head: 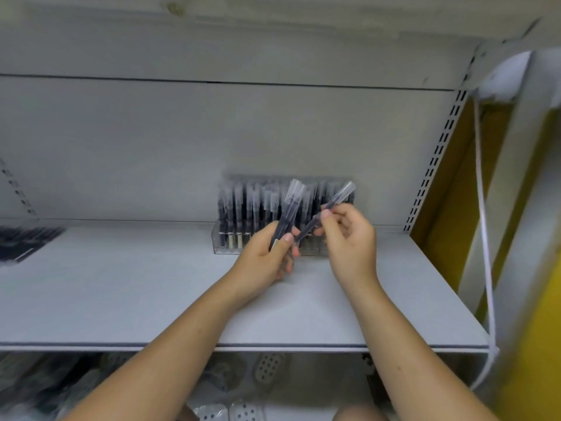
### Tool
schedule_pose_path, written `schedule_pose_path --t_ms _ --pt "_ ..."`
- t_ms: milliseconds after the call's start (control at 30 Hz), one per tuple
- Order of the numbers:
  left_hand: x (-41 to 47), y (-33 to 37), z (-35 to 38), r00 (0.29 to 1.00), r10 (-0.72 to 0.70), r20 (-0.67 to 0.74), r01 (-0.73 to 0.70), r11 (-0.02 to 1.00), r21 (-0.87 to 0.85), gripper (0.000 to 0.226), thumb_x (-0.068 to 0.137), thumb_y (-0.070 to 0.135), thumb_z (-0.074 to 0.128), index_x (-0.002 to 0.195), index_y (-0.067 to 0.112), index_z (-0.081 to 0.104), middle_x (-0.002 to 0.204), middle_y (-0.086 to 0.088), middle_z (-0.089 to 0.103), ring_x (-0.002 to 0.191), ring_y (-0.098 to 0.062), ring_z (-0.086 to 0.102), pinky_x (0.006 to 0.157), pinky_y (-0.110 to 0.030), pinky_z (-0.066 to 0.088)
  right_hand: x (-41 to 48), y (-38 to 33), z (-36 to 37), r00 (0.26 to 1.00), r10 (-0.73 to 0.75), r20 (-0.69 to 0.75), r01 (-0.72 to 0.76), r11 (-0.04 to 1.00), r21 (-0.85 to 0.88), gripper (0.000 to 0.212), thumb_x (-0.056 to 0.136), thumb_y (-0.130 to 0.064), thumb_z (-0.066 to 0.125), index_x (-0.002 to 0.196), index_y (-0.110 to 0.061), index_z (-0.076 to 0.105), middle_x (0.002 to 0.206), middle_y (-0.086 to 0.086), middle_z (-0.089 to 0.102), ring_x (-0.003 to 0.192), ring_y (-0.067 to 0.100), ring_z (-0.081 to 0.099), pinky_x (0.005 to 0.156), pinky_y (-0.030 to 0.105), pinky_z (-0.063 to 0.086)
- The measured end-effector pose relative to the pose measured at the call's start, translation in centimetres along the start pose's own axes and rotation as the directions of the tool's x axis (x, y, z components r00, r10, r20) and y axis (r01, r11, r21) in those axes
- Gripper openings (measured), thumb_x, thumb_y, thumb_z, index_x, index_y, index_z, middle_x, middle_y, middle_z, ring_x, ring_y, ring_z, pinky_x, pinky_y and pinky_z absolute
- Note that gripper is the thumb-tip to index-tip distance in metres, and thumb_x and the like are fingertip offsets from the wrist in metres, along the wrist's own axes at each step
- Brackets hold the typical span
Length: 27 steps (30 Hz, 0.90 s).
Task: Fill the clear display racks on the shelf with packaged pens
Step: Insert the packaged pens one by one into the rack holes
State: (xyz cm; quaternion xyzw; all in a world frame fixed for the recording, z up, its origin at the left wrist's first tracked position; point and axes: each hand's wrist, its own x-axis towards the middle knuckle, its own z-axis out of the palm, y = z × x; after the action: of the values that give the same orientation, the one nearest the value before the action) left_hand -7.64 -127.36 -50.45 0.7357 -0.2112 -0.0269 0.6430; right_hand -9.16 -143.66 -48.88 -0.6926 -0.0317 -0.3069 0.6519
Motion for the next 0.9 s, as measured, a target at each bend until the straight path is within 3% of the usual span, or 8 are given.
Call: schedule_pose_path --t_ms 133,233,333,400,533,900 --pt "0.3 -1.5 -0.3 0.998 -0.033 -0.045 0.031 0.999 -0.043 0.021 0.113 0.017 0.042 0.118 0.020 0.062 0.081 -0.002 0.058 0.061 -0.020 0.042 0.046 -0.026 0.030 2.1 -0.4 -0.3 0.987 -0.080 -0.138 0.086 0.996 0.036 0.008 0.105 -0.008 0.054 0.100 -0.011 0.060 0.089 0.013 0.070 0.070 0.016 0.069 0.065 0.021 0.052" --pt "0.3 -2.3 -0.4 0.998 -0.033 -0.044 0.029 0.996 -0.079 0.022 0.113 0.019 0.042 0.116 0.023 0.063 0.080 -0.001 0.054 0.059 -0.016 0.038 0.047 -0.026 0.027 3.9 0.6 0.0 0.969 -0.202 -0.144 0.196 0.979 -0.058 0.005 0.106 -0.009 0.052 0.105 -0.005 0.056 0.088 0.013 0.067 0.072 0.018 0.069 0.069 0.029 0.055" --pt "0.5 -3.0 -0.5 0.999 -0.029 -0.039 0.025 0.994 -0.106 0.024 0.113 0.019 0.041 0.118 0.022 0.064 0.077 -0.001 0.052 0.055 -0.013 0.033 0.047 -0.025 0.026 4.8 2.0 0.4 0.949 -0.285 -0.136 0.267 0.954 -0.137 0.003 0.105 -0.011 0.051 0.106 -0.011 0.054 0.087 0.006 0.064 0.075 0.021 0.067 0.069 0.033 0.055" --pt "0.6 -3.3 -0.6 0.998 -0.038 -0.042 0.032 0.989 -0.141 0.025 0.113 0.020 0.041 0.119 0.022 0.065 0.076 0.000 0.050 0.054 -0.011 0.031 0.047 -0.025 0.025 4.7 2.9 0.6 0.941 -0.317 -0.115 0.293 0.937 -0.188 0.004 0.105 -0.012 0.052 0.109 -0.013 0.054 0.087 0.002 0.063 0.076 0.019 0.064 0.068 0.029 0.052" --pt "0.7 -3.6 -0.7 0.998 -0.043 -0.044 0.035 0.985 -0.169 0.026 0.113 0.021 0.041 0.122 0.020 0.065 0.075 -0.001 0.050 0.052 -0.010 0.031 0.047 -0.023 0.025 4.4 4.5 1.0 0.944 -0.323 -0.071 0.292 0.915 -0.279 0.007 0.105 -0.015 0.055 0.111 -0.014 0.056 0.088 -0.004 0.063 0.078 0.011 0.062 0.069 0.021 0.047" --pt "0.7 -3.9 -0.9 1.000 -0.023 -0.019 0.020 0.990 -0.139 0.025 0.113 0.022 0.041 0.124 0.017 0.063 0.078 0.000 0.058 0.052 -0.010 0.035 0.047 -0.023 0.028 4.5 6.4 1.0 0.963 -0.269 0.033 0.258 0.874 -0.412 0.015 0.103 -0.025 0.056 0.112 -0.015 0.060 0.089 -0.009 0.063 0.080 0.014 0.062 0.073 0.041 0.055"
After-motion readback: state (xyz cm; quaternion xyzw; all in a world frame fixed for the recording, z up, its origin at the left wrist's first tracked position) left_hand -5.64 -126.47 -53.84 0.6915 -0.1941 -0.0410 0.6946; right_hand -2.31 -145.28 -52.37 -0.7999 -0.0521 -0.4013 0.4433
